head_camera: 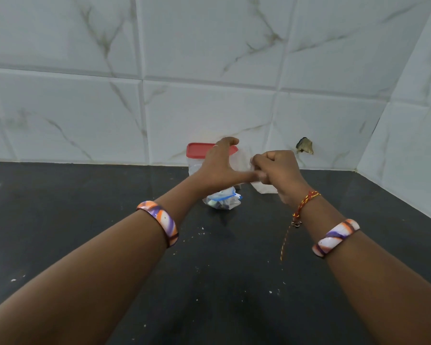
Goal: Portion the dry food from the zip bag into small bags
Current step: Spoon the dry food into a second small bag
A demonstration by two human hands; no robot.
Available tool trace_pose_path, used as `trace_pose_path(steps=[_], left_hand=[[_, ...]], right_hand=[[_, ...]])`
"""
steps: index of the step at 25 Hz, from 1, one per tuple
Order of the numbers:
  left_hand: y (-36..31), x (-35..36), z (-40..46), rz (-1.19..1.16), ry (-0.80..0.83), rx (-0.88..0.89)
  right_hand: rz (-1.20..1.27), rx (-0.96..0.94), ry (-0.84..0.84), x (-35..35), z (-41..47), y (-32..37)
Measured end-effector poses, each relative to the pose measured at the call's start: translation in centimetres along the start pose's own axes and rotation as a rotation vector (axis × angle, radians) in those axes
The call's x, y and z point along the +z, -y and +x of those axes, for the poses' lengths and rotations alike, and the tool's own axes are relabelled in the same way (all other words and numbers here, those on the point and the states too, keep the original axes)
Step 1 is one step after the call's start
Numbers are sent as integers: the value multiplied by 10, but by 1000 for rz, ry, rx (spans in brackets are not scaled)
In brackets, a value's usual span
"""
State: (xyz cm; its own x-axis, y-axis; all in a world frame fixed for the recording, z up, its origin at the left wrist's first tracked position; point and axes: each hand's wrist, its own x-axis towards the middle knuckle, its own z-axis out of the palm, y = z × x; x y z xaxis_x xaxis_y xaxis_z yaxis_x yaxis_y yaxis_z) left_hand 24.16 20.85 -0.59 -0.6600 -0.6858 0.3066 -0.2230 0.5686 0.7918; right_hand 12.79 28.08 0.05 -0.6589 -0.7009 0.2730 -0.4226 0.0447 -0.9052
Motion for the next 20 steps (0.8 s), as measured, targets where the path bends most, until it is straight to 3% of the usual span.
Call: trace_pose_path(steps=[3, 5, 7, 10, 12, 16, 20], left_hand=[[4, 3, 3, 299, -4, 111], [8, 2, 2, 210, 23, 107], [10, -3, 0, 98, 84, 68], [8, -12, 0, -49, 189, 1], [9, -14, 1, -93, 242, -28], [13, -17, 2, -114, 287, -8], [28, -28, 4, 163, 330, -10]], right_hand=[[39, 52, 133, -3, -2, 7], [-5, 1, 155, -3, -4, 7], [-134, -192, 110, -7, -3, 2], [-409, -496, 341, -8, -2, -3], [-596, -600, 445, -2, -2, -6], [-637, -730, 288, 7, -4, -8], [-523, -715, 227, 13, -5, -10]])
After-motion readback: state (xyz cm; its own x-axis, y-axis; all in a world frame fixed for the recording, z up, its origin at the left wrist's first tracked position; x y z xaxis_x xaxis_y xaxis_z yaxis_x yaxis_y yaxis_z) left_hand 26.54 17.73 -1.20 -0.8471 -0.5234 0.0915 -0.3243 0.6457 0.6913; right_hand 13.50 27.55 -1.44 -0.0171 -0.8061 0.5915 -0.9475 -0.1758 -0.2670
